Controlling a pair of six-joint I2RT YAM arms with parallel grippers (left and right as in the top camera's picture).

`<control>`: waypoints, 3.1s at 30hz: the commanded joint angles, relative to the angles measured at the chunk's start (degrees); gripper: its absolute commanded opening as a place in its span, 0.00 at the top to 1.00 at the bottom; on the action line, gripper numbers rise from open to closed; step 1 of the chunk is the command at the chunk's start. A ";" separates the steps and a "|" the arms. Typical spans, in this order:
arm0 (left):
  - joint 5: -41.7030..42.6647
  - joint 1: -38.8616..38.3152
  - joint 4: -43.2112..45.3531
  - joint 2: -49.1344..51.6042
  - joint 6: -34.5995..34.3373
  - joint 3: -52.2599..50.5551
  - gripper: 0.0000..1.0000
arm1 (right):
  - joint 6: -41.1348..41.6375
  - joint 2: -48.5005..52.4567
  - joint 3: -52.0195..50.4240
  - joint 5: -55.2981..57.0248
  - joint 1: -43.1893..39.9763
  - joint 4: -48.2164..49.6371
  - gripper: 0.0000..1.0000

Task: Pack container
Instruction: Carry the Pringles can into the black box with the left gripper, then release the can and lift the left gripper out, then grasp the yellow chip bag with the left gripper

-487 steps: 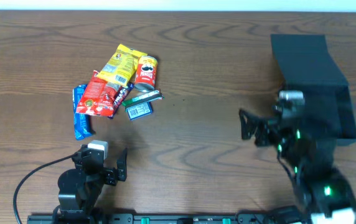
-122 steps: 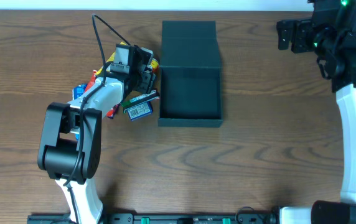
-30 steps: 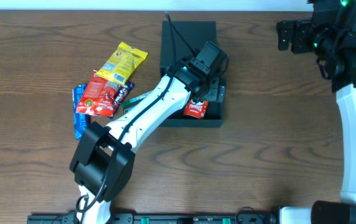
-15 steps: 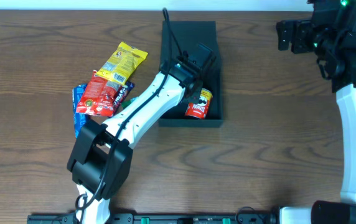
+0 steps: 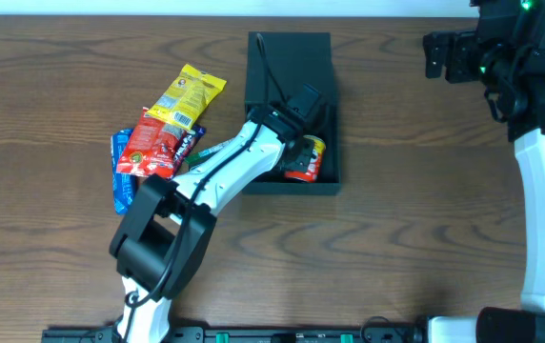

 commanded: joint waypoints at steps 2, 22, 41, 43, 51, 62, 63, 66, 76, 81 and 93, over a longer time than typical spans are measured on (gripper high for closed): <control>6.78 0.24 -0.90 2.47 1.86 -0.59 0.94 | 0.00 -0.66 -0.15 -0.24 -0.24 -0.24 0.01; 6.82 0.83 4.09 2.51 1.86 -0.37 0.93 | 0.00 -0.66 -0.15 -0.24 -0.24 0.00 0.01; 7.82 0.85 8.17 3.69 4.07 -0.37 0.94 | 0.02 -0.66 -0.15 -0.46 -0.24 0.24 0.01; 6.73 0.87 8.17 3.69 4.24 -0.37 0.94 | 0.02 -0.66 -0.15 -0.44 -0.24 0.33 0.01; 1.88 2.73 7.80 1.31 4.22 3.45 0.94 | 0.02 -0.66 -0.15 -0.46 -0.24 1.99 0.01; 0.13 7.43 6.75 -4.96 4.22 9.33 0.94 | 0.02 -0.66 -0.15 -0.44 -0.24 2.67 0.01; -1.44 8.07 5.99 -5.64 4.24 9.33 0.94 | 0.02 -0.66 -0.15 -0.44 -0.24 2.58 0.01; -7.15 10.25 3.04 -7.54 4.22 9.33 0.95 | 0.02 -0.66 -0.15 -0.46 -0.24 2.58 0.01; -10.14 21.05 -6.25 -9.94 4.22 9.33 0.94 | 0.24 4.20 -0.15 -3.82 -0.24 -3.30 0.08; -10.12 27.23 -9.16 -9.81 7.17 9.01 0.94 | 0.28 9.40 -0.15 -12.24 -0.22 -5.81 0.04; -2.25 32.02 2.10 -0.52 29.27 6.38 0.07 | 0.68 10.93 -0.15 -15.43 -0.17 -4.87 0.01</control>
